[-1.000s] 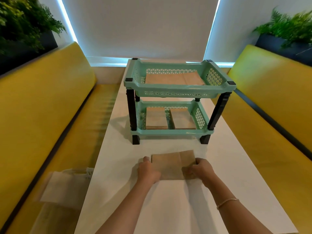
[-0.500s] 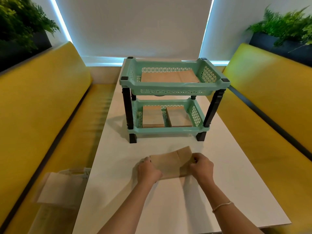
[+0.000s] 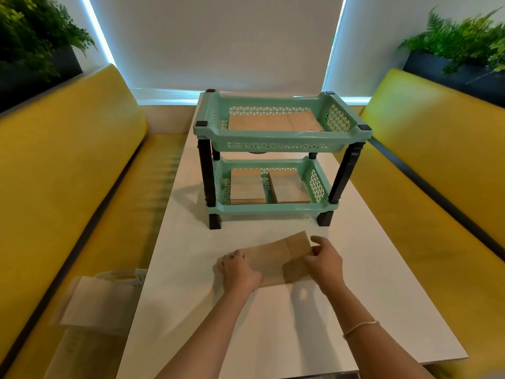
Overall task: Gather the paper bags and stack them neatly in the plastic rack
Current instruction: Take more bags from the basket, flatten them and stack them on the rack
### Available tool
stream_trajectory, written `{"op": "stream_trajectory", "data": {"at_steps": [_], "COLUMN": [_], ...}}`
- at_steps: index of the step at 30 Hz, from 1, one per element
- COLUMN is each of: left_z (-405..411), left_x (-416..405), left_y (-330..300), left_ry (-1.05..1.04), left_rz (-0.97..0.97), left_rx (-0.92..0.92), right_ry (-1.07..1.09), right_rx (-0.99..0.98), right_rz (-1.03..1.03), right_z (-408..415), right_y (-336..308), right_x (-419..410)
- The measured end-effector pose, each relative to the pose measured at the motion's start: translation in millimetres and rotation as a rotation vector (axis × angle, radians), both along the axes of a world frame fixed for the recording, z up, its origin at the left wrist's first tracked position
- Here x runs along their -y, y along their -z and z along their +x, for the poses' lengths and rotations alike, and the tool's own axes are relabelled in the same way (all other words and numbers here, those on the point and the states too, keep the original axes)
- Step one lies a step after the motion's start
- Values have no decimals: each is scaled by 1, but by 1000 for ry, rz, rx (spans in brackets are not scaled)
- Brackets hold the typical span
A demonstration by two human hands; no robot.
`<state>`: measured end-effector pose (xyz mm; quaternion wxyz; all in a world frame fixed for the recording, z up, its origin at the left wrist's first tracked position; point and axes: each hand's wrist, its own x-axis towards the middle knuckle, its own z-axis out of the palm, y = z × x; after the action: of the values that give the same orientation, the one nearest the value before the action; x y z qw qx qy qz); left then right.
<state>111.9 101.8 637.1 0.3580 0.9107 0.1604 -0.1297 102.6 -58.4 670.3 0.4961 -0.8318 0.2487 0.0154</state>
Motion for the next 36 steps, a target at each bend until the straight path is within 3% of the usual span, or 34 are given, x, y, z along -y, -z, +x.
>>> {"op": "stream_trajectory", "data": {"at_steps": [2,4,6,8,11,21,27,33,36], "left_z": [-3,-8,-18,-31,-49,-61,-62,-30,7], "left_x": [0,-1,-2,-4,0,8,1,1,12], "left_y": [-7,-13,-17,-21,-15,-2,8,-45,-73], "left_ry": [-65,-132,-115,-65,-20,45,60,0,-183], "left_rz": [-126,-375,-613,-726,-754,-593,-379,-602,-831], "left_rx": [38,123,226,325,358,366,159,197,209], "right_ry": [-22,-42,-59,-99,-102,-34,-107,-293,-184], "right_rx": [-23,-22,20,63,73,191,137,47,58], "right_rz": [192,335,427,463,427,351,185,-139,18], "right_z": [0,-8,-18,-30,-49,-60,-69,-31,-2], "right_y": [-4,-10,-11,-10,4,4,4,-44,-56], "right_x": [8,15,24,31,32,24,29,38,34]}}
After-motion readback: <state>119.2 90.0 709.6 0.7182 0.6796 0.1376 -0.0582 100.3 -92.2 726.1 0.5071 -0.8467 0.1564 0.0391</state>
